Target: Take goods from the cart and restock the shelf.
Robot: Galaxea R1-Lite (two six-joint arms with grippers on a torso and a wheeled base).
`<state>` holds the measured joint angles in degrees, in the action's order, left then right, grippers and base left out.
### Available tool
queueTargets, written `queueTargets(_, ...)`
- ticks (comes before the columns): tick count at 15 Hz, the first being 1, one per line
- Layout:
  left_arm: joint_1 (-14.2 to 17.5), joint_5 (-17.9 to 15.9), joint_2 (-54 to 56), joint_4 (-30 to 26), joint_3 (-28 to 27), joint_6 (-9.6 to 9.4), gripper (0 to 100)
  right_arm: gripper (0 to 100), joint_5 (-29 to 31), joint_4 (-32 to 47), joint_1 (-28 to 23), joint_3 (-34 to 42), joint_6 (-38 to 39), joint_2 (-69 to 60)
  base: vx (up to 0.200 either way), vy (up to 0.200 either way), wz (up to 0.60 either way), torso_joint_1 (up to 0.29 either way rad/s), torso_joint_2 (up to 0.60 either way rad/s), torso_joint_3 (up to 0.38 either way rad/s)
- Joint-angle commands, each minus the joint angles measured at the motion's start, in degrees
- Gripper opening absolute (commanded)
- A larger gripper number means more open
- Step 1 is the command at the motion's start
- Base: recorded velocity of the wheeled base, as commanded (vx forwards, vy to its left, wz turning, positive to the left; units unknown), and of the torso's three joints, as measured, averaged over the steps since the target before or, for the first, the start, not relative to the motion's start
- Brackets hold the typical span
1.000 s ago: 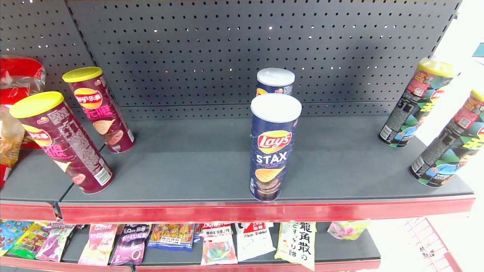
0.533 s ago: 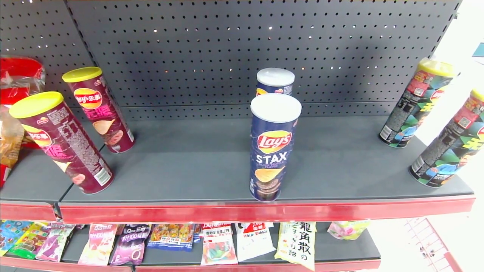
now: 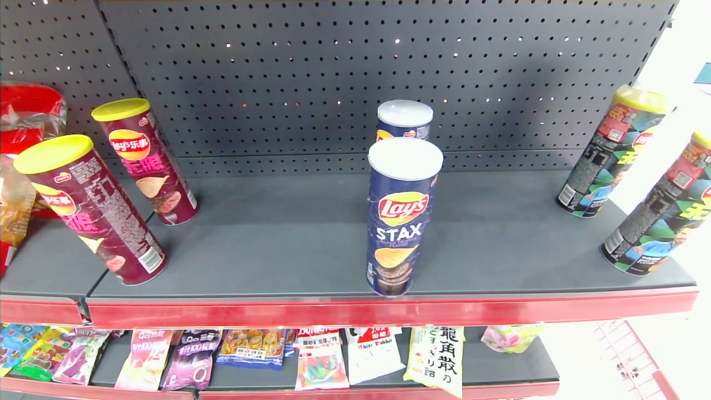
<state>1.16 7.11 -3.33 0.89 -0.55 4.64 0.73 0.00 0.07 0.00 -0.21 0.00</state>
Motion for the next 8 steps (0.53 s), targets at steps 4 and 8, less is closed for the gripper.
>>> queueTargets(4, -1.33, -4.56, 3.33, -0.63, 0.55, -3.24, 100, 100, -0.03, 0.0, 0.01, 0.0, -0.23, 0.0, 0.0, 0.0, 0.0, 0.0, 0.0, 0.0)
queueTargets(8, -1.33, -4.73, 3.33, -0.71, 0.55, -3.5, 100, 100, -0.03, 0.0, 0.01, 0.0, -0.14, 0.0, 0.0, 0.0, 0.0, 0.0, 0.0, 0.0)
